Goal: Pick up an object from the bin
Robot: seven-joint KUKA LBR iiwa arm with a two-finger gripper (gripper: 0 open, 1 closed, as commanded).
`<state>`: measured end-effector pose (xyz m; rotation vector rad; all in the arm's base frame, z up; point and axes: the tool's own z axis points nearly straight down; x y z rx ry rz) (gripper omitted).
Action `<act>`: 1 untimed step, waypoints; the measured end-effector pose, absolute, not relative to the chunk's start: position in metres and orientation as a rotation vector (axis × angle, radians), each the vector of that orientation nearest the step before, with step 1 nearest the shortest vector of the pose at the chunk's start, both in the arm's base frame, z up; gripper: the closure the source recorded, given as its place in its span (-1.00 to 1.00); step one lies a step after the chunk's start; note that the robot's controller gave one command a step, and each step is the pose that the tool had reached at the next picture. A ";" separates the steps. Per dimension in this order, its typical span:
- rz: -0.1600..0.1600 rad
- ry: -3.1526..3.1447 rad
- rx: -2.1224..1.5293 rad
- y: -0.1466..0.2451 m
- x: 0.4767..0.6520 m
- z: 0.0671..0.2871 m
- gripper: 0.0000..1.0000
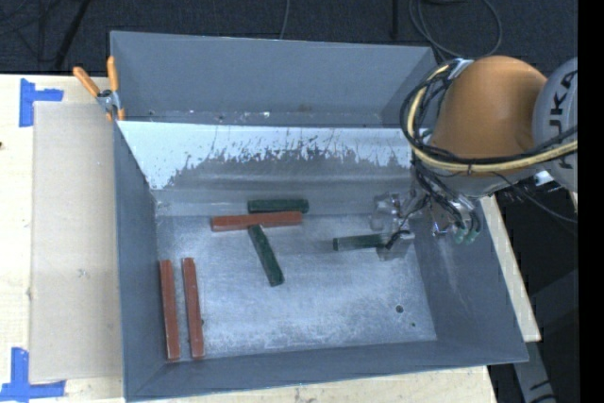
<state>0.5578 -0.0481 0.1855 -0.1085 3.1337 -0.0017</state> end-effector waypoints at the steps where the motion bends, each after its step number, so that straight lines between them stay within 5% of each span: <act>1: -0.002 3.107 -0.419 -0.058 0.557 0.255 1.00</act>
Offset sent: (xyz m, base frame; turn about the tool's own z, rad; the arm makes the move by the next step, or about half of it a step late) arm -0.0027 -0.0100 0.0681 -0.2006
